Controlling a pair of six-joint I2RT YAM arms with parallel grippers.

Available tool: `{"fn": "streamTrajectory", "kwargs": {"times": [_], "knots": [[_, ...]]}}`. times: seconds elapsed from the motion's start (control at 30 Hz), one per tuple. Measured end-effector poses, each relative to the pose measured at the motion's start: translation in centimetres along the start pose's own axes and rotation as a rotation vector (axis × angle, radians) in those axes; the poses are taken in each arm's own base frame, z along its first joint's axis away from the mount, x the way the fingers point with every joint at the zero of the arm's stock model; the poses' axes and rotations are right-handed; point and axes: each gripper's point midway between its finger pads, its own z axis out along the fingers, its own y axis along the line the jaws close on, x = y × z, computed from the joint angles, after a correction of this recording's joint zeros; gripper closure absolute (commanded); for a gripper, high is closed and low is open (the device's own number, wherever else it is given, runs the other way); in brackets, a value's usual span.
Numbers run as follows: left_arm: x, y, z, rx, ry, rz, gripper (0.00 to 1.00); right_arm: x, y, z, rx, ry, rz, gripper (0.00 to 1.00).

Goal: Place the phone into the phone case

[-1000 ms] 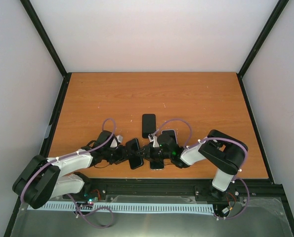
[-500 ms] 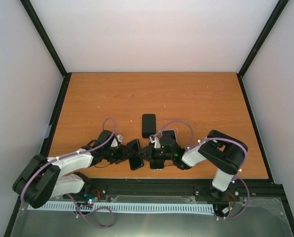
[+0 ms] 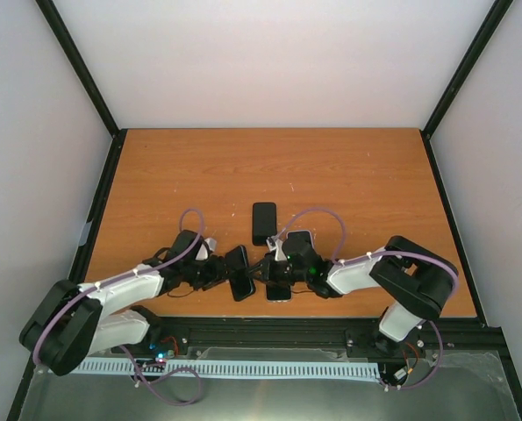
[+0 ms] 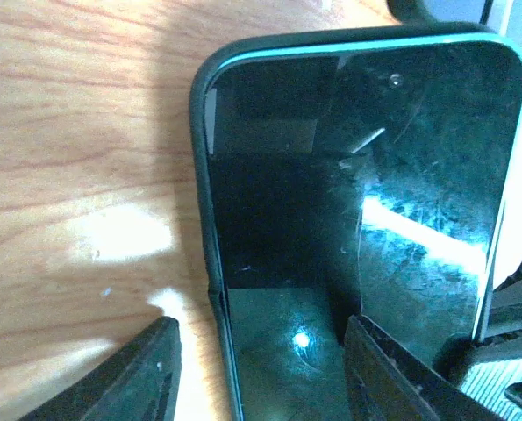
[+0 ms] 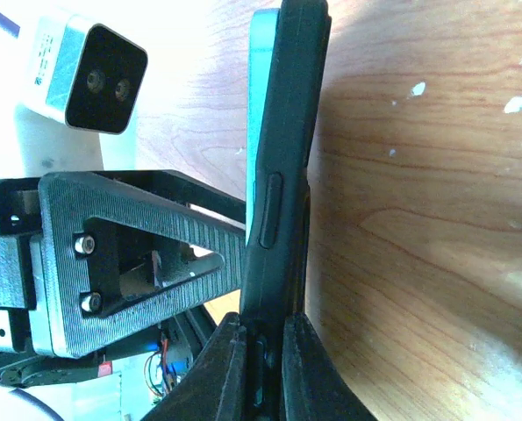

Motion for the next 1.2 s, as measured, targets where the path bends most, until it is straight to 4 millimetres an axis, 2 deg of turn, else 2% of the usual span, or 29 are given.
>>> {"fn": "streamTrajectory", "kwargs": {"times": [0.17,0.3,0.4,0.5,0.57,0.6,0.63,0.73,0.87,0.97,1.13,1.2], "knots": [[-0.1,-1.0,-1.3,0.027,-0.032,0.01,0.27,-0.9,1.4,-1.1,-0.018,-0.035,-0.021,0.97],[-0.5,-4.2,-3.3,0.16,-0.081,0.06,0.19,-2.8,4.4,-3.9,-0.09,-0.129,-0.069,0.97],[-0.7,-7.0,-5.2,0.295,-0.128,0.106,0.17,-3.7,7.3,-6.4,-0.168,-0.201,-0.123,0.97],[-0.6,-9.2,-6.9,0.419,-0.156,0.147,0.26,-3.9,9.6,-8.2,-0.241,-0.237,-0.162,0.97],[-0.5,-10.7,-8.0,0.494,-0.171,0.177,0.38,-3.7,10.3,-8.7,-0.271,-0.239,-0.173,0.97],[-0.4,-11.4,-8.5,0.527,-0.175,0.192,0.48,-3.6,10.4,-8.8,-0.282,-0.238,-0.175,0.97],[-0.4,-12.1,-9.1,0.56,-0.183,0.21,0.52,-3.4,10.5,-8.9,-0.293,-0.235,-0.174,0.97],[-0.3,-12.9,-9.8,0.6,-0.191,0.22,0.69,-3.2,10.9,-9.2,-0.329,-0.231,-0.172,0.97],[-0.5,-13.3,-10.2,0.625,-0.203,0.22,0.8,-3.4,11.9,-9.7,-0.373,-0.241,-0.183,0.95],[-0.5,-13.6,-10.5,0.652,-0.21,0.232,0.88,-3.5,11.9,-10.0,-0.388,-0.245,-0.179,0.85],[-0.2,-14.7,-11.5,0.712,-0.222,0.278,0.95,-3.2,11.2,-10.0,-0.382,-0.227,-0.169,0.59],[-0.1,-14.8,-11.7,0.719,-0.225,0.292,0.98,-2.7,11.2,-10.1,-0.386,-0.211,-0.169,0.52]]}}
